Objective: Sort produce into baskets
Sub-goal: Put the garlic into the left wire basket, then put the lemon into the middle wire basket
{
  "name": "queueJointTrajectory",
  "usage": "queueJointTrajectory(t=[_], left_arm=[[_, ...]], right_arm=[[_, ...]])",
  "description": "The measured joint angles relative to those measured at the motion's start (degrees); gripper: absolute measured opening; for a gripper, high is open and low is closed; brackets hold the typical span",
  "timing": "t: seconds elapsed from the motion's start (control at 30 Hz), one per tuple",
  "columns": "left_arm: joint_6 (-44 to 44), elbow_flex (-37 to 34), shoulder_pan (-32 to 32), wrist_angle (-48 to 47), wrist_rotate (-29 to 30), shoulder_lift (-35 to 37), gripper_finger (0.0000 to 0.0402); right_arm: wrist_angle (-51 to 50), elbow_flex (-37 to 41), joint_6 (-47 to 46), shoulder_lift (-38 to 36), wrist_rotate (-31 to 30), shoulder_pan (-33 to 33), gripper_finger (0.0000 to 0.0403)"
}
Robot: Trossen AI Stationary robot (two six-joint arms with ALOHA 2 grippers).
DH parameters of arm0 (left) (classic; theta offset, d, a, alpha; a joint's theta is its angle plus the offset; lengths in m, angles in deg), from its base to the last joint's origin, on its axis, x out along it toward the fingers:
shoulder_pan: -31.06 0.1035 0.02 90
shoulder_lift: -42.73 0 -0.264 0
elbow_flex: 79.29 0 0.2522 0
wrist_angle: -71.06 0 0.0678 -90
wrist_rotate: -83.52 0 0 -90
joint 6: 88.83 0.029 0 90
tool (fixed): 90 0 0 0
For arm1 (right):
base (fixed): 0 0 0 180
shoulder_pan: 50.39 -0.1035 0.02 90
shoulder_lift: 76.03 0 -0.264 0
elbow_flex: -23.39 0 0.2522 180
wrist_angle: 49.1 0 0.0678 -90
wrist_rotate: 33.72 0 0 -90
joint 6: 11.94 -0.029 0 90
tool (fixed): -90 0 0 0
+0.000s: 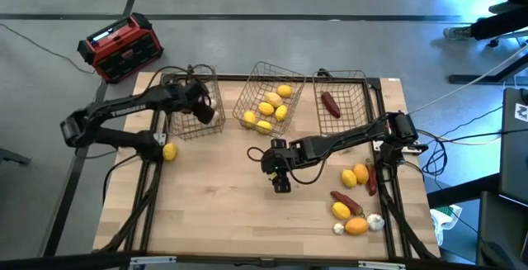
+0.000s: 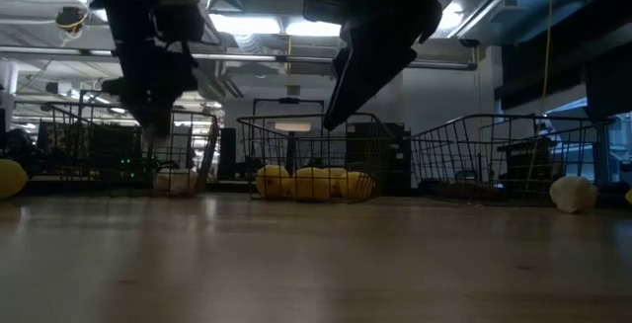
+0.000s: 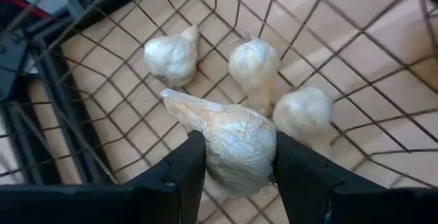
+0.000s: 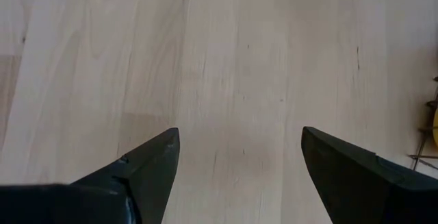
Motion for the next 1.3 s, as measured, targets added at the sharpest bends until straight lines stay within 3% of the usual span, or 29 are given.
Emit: queueJointTrajectory(t=[0.33,0.93,1.3], left_arm=[[4.9,-6.5,3.6,7.9,-1.8,0.0,0.0152],[2.9,-10.8,3.6,14.3,-1.2,-0.5,0.0154],[1.3,-10.5,3.6,13.5,-0.4,-0.5,0.0256]], right_arm=[[0.9,0.0,0.0,0.0,0.0,0.0,0.0303],[1.6,0.0,0.0,0.0,0.0,0.0,0.0303],[1.5,0.0,0.0,0.0,0.0,0.0,0.0303]])
